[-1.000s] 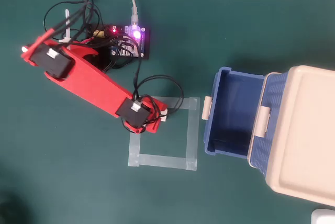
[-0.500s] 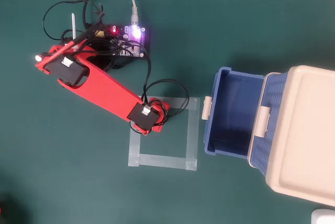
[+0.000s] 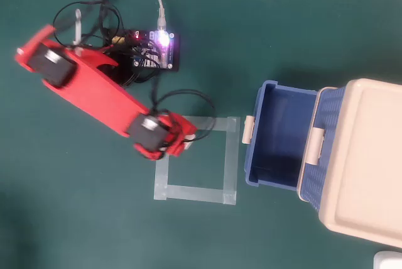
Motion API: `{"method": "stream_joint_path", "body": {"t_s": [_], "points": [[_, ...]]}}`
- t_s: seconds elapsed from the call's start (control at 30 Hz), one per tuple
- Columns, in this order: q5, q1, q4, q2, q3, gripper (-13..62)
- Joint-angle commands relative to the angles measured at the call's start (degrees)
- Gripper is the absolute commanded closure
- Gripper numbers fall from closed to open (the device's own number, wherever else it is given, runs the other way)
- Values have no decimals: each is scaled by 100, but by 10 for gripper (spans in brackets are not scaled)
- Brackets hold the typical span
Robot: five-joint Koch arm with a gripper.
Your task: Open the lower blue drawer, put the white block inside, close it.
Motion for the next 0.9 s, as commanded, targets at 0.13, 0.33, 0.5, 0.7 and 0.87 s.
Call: {"method": "stream_joint_path", "body": {"t_s": [0.13, 0.33, 0.5, 0.7, 0.87], "points": [[2979, -545, 237, 1099, -1934, 576], [5572, -1793, -1274, -1090, -4324, 576], [5915, -1846, -1274, -2461, -5713, 573], [5933, -1881, -1318, -2496, -5827, 287], [6293, -2030, -1301, -2127, -5836, 158]]}}
